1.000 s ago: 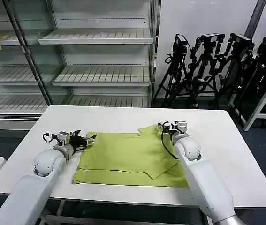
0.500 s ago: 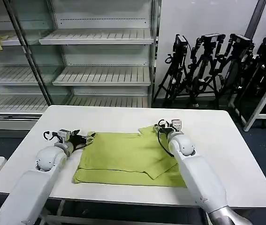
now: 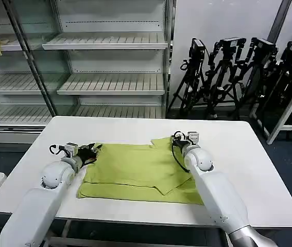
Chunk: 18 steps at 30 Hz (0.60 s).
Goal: Fold and organize the clothes.
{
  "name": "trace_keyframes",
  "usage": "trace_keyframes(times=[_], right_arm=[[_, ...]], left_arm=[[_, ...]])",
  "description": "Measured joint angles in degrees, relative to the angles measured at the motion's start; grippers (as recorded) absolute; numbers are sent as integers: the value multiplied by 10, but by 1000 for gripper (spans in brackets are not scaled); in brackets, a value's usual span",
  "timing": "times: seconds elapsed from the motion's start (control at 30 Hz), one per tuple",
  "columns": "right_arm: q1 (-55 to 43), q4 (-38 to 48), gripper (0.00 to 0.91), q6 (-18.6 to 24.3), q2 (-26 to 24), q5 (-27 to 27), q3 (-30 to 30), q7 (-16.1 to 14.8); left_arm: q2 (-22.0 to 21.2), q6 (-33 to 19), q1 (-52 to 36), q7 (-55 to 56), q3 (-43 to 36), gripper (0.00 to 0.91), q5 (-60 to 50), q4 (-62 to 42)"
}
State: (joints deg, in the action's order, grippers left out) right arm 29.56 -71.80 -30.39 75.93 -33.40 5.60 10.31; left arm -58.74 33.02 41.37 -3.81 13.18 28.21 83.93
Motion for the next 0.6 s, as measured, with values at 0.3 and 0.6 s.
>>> trace_keyframes(times=[0.3, 0.6], right_arm=[[11, -44, 0, 16, -17, -13, 4, -5], [75, -163, 0, -2, -57, -37, 20, 9]], left_arm=[[10, 1, 9, -1, 12, 10, 8, 19], [15, -2, 58, 4, 48, 10, 23, 93]])
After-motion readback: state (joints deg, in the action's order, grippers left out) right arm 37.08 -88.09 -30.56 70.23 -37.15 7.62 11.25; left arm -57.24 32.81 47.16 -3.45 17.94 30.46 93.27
